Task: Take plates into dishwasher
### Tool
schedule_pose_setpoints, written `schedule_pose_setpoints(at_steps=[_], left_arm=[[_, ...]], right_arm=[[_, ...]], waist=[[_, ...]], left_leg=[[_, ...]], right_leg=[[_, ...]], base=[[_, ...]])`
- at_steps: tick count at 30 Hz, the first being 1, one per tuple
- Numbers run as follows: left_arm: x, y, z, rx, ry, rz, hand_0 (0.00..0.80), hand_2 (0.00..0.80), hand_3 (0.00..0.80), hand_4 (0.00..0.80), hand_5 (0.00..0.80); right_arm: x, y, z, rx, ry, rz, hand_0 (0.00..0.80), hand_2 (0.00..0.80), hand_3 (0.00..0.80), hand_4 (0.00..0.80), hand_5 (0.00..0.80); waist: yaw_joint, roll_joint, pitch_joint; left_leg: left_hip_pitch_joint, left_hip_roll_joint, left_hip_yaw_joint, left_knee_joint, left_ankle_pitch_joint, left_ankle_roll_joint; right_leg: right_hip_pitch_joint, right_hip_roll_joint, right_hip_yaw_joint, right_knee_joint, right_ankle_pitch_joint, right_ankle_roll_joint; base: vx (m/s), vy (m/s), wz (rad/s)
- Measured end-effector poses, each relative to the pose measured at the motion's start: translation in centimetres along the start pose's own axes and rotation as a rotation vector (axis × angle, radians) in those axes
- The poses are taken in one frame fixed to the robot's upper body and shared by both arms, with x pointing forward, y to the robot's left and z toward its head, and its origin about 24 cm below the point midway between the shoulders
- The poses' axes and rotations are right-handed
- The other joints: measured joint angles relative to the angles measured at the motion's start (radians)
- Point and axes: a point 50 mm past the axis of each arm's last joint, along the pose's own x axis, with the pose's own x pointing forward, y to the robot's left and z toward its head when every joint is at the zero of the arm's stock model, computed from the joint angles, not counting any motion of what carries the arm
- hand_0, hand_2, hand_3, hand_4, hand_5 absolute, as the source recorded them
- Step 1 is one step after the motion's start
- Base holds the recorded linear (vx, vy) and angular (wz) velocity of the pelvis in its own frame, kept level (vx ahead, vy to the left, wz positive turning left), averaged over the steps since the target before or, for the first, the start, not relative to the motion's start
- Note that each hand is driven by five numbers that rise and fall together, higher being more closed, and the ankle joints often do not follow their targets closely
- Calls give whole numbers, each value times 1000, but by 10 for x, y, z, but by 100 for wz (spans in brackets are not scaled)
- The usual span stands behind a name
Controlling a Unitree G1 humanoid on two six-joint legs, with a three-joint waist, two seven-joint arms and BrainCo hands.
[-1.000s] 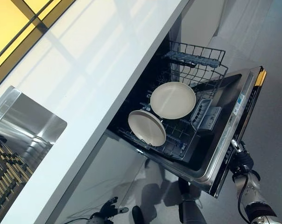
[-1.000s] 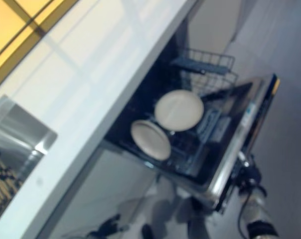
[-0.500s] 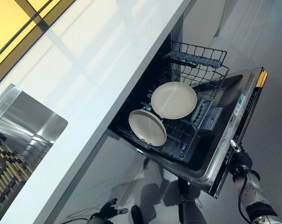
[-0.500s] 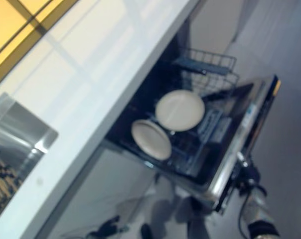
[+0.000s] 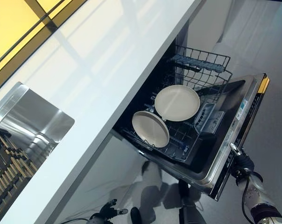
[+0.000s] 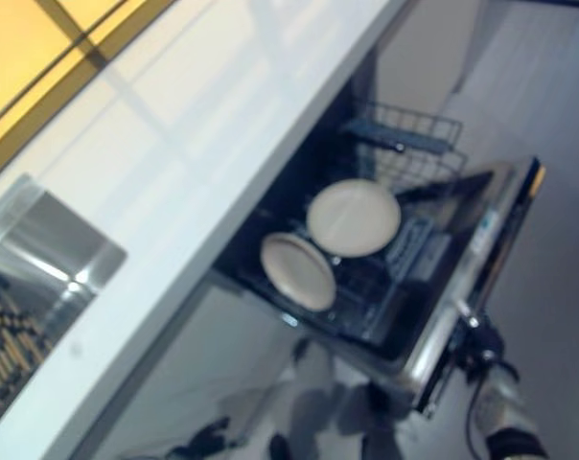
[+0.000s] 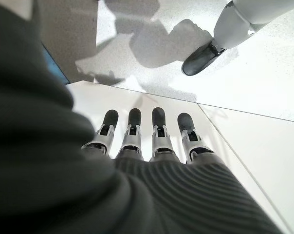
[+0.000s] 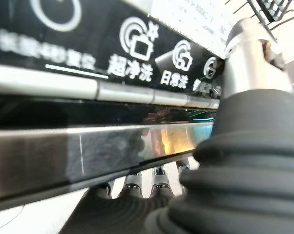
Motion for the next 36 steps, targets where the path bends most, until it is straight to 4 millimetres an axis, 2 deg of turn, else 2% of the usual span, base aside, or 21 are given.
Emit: schedule_pose_setpoints(at_steps=[4,17,23,27,36], left_arm=[[-1,-1,-2,1,7,-6,0,0,0,0,0],[-2,-3,-7,-11,23,-5,0,0,0,0,0],[-4,-3,-16,-26,55,0,0,0,0,0,0],[-6,-3,-22,-21,75,-3,0,0,0,0,0],[-9,0,-30,-35,104,10,0,0,0,0,0]], right_arm=[[0,-3,1,-26,3,-19,0,0,0,0,0],[-4,-11,-1,-64,38,-48,0,0,0,0,0],[-5,-10,0,-90,46,-39,0,0,0,0,0],[-5,-9,-5,-108,75,-48,0,0,0,0,0],[-10,-10,-21,-105,124,-61,0,0,0,0,0]], waist=[[2,0,0],[7,0,0],[8,-6,-2],[15,-23,-6],[54,-86,-33]], left_leg=[[4,0,-6,-17,13,-15],[52,-2,-21,-45,17,-13],[56,-2,-28,-50,18,-15],[69,-1,-31,-54,19,-16],[80,-1,-48,-58,24,-25]], right_leg=[[15,-1,-13,-28,15,3],[121,1,-46,-149,70,11],[152,4,-57,-199,96,12],[181,7,-64,-235,111,11],[199,5,-80,-235,112,11]], base=[[62,55,5],[60,41,4],[54,10,3],[59,10,1],[47,17,6]])
